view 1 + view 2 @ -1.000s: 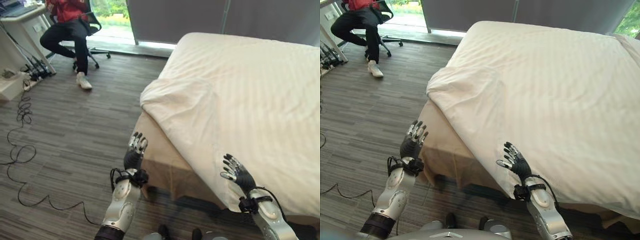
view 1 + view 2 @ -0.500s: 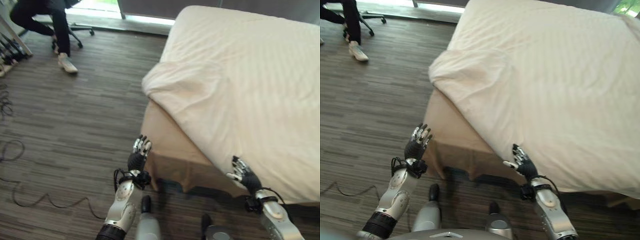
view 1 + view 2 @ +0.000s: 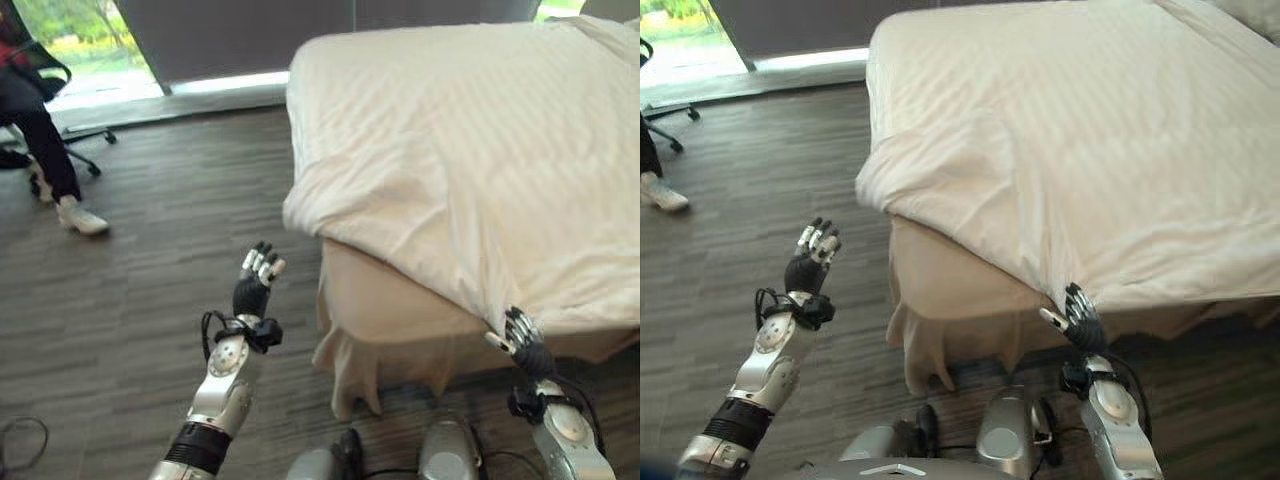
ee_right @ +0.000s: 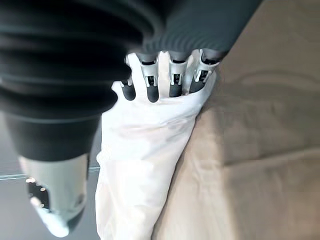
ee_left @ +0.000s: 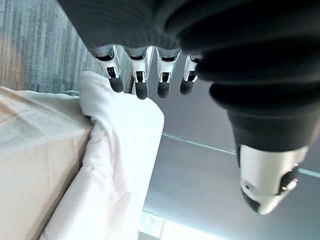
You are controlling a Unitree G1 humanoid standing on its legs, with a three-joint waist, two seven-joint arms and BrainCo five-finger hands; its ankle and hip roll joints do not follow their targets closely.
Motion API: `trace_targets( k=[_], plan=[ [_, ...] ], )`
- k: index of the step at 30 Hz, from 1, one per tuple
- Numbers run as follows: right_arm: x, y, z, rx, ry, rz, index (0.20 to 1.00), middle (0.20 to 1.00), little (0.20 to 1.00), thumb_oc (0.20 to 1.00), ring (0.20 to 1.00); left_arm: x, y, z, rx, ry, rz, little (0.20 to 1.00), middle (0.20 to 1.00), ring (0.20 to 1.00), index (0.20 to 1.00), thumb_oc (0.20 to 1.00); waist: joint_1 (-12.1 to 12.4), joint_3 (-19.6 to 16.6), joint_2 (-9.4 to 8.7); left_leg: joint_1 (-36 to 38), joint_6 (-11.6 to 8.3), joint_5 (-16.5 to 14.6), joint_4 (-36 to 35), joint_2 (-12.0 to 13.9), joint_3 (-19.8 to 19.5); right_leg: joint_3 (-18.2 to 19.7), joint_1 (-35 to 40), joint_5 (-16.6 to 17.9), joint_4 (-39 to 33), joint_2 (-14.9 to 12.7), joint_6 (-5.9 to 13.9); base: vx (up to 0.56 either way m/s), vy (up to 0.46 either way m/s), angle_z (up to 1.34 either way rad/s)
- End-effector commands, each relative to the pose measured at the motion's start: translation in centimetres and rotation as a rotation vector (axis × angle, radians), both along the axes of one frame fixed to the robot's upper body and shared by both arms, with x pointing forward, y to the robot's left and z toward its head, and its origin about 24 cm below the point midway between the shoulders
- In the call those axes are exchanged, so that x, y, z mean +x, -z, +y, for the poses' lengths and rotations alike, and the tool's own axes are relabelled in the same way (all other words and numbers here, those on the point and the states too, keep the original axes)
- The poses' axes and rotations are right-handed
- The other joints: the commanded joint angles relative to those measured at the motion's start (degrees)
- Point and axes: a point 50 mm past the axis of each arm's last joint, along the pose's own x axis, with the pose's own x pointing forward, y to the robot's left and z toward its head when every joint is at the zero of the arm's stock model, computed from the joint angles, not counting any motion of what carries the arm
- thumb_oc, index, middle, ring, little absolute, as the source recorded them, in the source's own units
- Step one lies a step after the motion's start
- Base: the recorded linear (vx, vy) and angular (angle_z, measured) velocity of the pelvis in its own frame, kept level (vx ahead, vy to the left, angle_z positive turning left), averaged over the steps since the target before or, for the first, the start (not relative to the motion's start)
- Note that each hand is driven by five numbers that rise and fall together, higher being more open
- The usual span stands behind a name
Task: Making the bed.
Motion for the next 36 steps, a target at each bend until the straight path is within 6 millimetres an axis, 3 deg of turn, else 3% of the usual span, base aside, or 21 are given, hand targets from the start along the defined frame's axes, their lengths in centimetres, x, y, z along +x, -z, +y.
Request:
trace_targets(
  k=[1,4,5,6,7,8,10,13,14,16,17,18,20,22,27,28,29,31,33,34,36],
  plan=[
    [1.0,0.1,4.9,0.12,-0.264,-0.038,1.0,1.0,1.0,1.0,1.0,-0.2,-1.6,-0.1,0.025,0.023,-0.083,1.0,1.0,1.0,1.0,1.0,1.2,-2.5,-1.56,3.6,-6.59,7.2,-10.1,5.4,-7.5,-6.7,5.9,2.5,-21.2,4.9,0.34,0.12,0.233,-0.29],
    [1.1,0.1,4.9,0.118,-0.269,-0.037,1.0,1.0,1.0,1.0,1.0,-1.0,-0.7,0.0,0.006,0.014,-0.054,1.0,1.0,1.0,1.0,1.0,2.8,-3.1,-2.36,3.8,-6.29,7.2,-10.3,4.8,-5.9,-11.1,8.5,2.8,-25.9,5.0,-0.06,0.04,0.081,-0.44],
    [1.2,0.0,4.9,0.108,-0.28,-0.04,1.0,1.0,1.0,1.0,1.0,-1.4,-0.3,0.1,-0.005,0.004,-0.037,1.0,1.0,1.0,1.0,1.0,4.0,-3.4,-2.71,3.9,-6.41,7.3,-10.5,4.8,-4.2,-15.6,9.1,2.9,-26.3,4.5,-0.34,-0.05,0.059,-0.58],
    [1.6,-0.2,5.0,0.085,-0.29,-0.051,1.0,1.0,1.0,1.0,1.0,-2.0,0.3,0.2,-0.023,-0.005,-0.013,1.0,1.0,1.0,1.0,1.0,5.7,-3.6,-2.59,3.7,-6.55,7.3,-10.6,5.5,-1.3,-23.2,9.6,1.6,-24.2,3.2,-0.65,-0.06,0.035,-0.64],
    [1.6,-0.2,5.0,0.085,-0.291,-0.051,1.0,1.0,1.0,1.0,1.0,-2.0,0.3,0.2,-0.023,-0.005,-0.013,1.0,1.0,1.0,1.0,1.0,5.7,-3.6,-2.63,3.7,-6.55,7.3,-10.6,5.4,-1.3,-23.2,9.5,1.4,-23.9,3.1,-0.64,-0.09,0.023,-0.73],
    [1.9,-0.5,4.9,0.071,-0.291,-0.063,1.0,1.0,1.0,1.0,1.0,-2.2,0.5,0.3,-0.028,-0.007,-0.003,1.0,1.0,1.0,1.0,1.0,6.2,-3.4,-2.22,3.5,-6.68,7.4,-10.7,6.1,0.1,-25.8,9.2,0.4,-21.6,2.0,-0.54,-0.04,-0.014,-0.65],
    [1.9,-0.3,4.2,0.076,-0.254,-0.052,1.0,1.0,1.0,1.0,1.0,-3.0,1.3,0.5,-0.033,-0.011,0.031,1.0,1.0,1.0,1.0,1.0,6.2,-3.9,-3.12,3.6,-7.24,7.3,-10.7,5.5,2.4,-25.2,13.3,0.8,-29.5,3.0,-0.25,0.02,-0.059,-0.37],
    [2.0,-0.2,-0.9,-0.047,-0.077,-0.01,1.0,1.0,1.0,1.0,1.0,-4.1,1.9,1.7,-0.076,-0.054,0.064,1.0,1.0,1.0,1.0,1.0,6.9,-5.3,-3.96,4.4,-7.84,6.5,-10.0,5.8,4.8,-23.8,16.6,2.2,-34.8,4.2,-0.4,0.07,-0.075,-0.49],
    [2.0,-0.2,-0.9,-0.047,-0.077,-0.01,1.0,1.0,1.0,1.0,1.0,-4.1,1.9,1.7,-0.076,-0.053,0.064,1.0,1.0,1.0,1.0,1.0,6.9,-5.4,-3.98,4.2,-7.82,6.6,-10.1,5.7,4.8,-23.8,16.5,2.4,-34.9,4.2,-0.41,0.07,-0.076,-0.45],
    [2.6,-2.6,-7.7,-0.261,0.087,0.005,1.0,1.0,1.0,1.0,1.0,-4.6,1.6,2.4,-0.055,-0.055,0.06,1.0,1.0,1.0,1.0,1.0,6.8,-5.4,-4.31,5.8,-7.93,6.1,-10.2,6.4,5.7,-22.6,17.4,2.0,-34.9,4.8,-0.51,0.06,-0.087,-0.28],
    [2.6,-2.6,-7.7,-0.261,0.087,0.004,1.0,1.0,1.0,1.0,1.0,-4.5,1.6,2.4,-0.055,-0.055,0.059,1.0,1.0,1.0,1.0,1.0,6.8,-5.4,-4.3,5.6,-7.91,6.2,-10.2,6.4,5.7,-22.6,17.2,2.2,-35.0,4.7,-0.53,0.03,-0.072,-0.28],
    [2.7,-4.0,-9.8,-0.323,0.131,-0.007,1.0,1.0,1.0,1.0,1.0,-4.6,1.4,2.5,-0.057,-0.052,0.054,1.0,1.0,1.0,1.0,1.0,6.6,-5.3,-4.32,5.8,-7.96,6.3,-10.3,6.5,5.6,-22.2,17.2,2.0,-34.7,4.8,-0.6,0.01,-0.078,-0.31],
    [4.1,-10.3,-15.3,-0.502,0.265,-0.082,1.0,1.0,1.0,1.0,1.0,-5.1,1.6,2.0,-0.099,-0.014,0.06,1.0,1.0,1.0,1.0,1.0,6.3,-5.2,-4.53,5.7,-8.35,6.1,-9.8,7.0,5.7,-21.2,17.1,1.6,-34.5,4.9,-0.83,0.0,-0.126,-0.23],
    [4.9,-13.2,-16.9,-0.544,0.324,-0.134,1.0,1.0,1.0,1.0,1.0,-5.2,1.6,1.6,-0.108,0.008,0.067,1.0,1.0,1.0,1.0,1.0,6.7,-4.8,-4.73,5.3,-8.63,5.6,-8.1,7.2,5.4,-20.9,17.2,1.5,-34.3,4.8,-1.09,-0.01,-0.072,-0.1],
    [6.6,-16.0,-16.1,-0.544,0.334,-0.267,1.0,1.0,1.0,1.0,1.0,-5.0,1.8,1.1,-0.129,0.016,0.077,1.0,1.0,1.0,1.0,1.0,6.6,-3.8,-4.64,4.1,-9.62,6.0,-6.3,7.9,5.6,-21.5,17.3,1.3,-34.1,4.7,-1.27,-0.01,-0.029,-0.06],
    [7.2,-16.6,-14.3,-0.54,0.268,-0.338,1.0,1.0,1.0,1.0,1.0,-5.0,1.7,1.4,-0.132,-0.005,0.069,1.0,1.0,1.0,1.0,1.0,6.7,-3.5,-4.41,3.5,-10.08,6.8,-5.2,7.8,5.7,-21.9,17.3,1.2,-33.9,4.5,-1.29,-0.01,-0.017,0.06],
    [7.0,-16.5,-14.2,-0.54,0.271,-0.335,1.0,1.0,1.0,1.0,1.0,-5.0,1.7,1.4,-0.13,-0.004,0.07,1.0,1.0,1.0,1.0,1.0,6.7,-3.6,-4.5,3.3,-10.1,6.7,-5.0,7.8,5.5,-22.0,17.3,1.2,-33.8,4.5,-1.3,-0.01,-0.006,0.04],
    [7.4,-17.0,-11.6,-0.53,0.164,-0.416,1.0,1.0,1.0,1.0,1.0,-4.7,1.7,1.6,-0.132,-0.027,0.064,1.0,1.0,1.0,1.0,1.0,6.5,-2.8,-4.46,1.7,-11.37,8.6,-3.7,8.8,5.8,-22.5,17.0,1.3,-33.5,3.7,-1.17,-0.03,0.04,0.06],
    [7.2,-16.5,-9.7,-0.524,0.092,-0.437,1.0,1.0,1.0,1.0,1.0,-4.5,1.7,1.6,-0.133,-0.036,0.061,1.0,1.0,1.0,1.0,1.0,6.5,-2.4,-4.74,0.4,-12.18,9.5,-3.1,10.4,5.7,-23.1,17.0,1.1,-33.2,2.2,-0.85,-0.01,0.095,0.23],
    [7.1,-15.2,-6.6,-0.449,-0.017,-0.467,1.0,1.0,1.0,1.0,1.0,-4.3,1.7,1.7,-0.122,-0.041,0.058,1.0,1.0,1.0,1.0,1.0,6.9,-2.2,-4.57,0.9,-12.51,9.9,-2.1,11.4,3.1,-22.5,16.5,1.2,-32.8,1.4,-0.61,0.02,0.121,0.31],
    [7.0,-14.1,-4.9,-0.425,-0.077,-0.458,1.0,1.0,1.0,1.0,1.0,-4.2,1.7,1.8,-0.111,-0.045,0.056,1.0,1.0,1.0,1.0,1.0,6.8,-2.3,-4.28,1.1,-13.74,11.4,-2.3,13.5,0.5,-21.4,16.1,1.5,-32.5,0.1,0.04,0.04,0.201,0.13]
  ],
)
